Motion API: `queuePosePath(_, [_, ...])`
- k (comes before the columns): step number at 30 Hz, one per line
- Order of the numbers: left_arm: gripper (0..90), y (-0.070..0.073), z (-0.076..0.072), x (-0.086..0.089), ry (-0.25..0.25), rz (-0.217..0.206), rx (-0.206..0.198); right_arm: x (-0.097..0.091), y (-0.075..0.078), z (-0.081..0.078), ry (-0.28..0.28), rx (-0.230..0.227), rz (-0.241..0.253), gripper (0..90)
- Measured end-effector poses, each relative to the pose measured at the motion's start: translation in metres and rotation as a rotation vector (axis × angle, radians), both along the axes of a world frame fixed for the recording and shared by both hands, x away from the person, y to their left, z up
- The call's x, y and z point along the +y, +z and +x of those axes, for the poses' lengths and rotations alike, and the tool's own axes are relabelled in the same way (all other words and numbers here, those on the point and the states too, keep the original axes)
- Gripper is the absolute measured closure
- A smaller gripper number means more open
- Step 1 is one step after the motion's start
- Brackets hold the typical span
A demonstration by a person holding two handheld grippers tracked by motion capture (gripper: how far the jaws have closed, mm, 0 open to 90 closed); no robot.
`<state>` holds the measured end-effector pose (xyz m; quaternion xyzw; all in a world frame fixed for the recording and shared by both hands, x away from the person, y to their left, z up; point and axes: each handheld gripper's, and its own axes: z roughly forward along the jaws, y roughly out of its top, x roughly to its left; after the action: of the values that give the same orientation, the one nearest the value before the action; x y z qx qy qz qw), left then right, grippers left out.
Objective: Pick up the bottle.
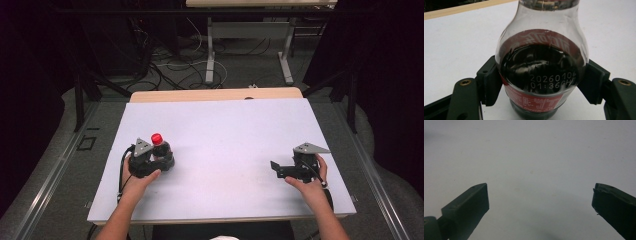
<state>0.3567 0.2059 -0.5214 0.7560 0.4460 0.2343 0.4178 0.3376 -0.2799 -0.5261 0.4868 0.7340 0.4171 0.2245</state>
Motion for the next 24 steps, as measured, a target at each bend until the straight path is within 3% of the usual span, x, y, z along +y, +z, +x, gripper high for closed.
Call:
queuePosePath(17, [30.2, 0.007, -0.004, -0.002, -0.006, -0.008, -0.004, 0.001, 0.001, 0.0, -0.001, -0.004, -0.002, 1.2])
queuePosePath(24, [30.3, 0.013, -0.009, -0.008, -0.036, -0.005, 0.008, 0.002, 0.001, -0.001, 0.013, -0.005, 0.001, 1.7])
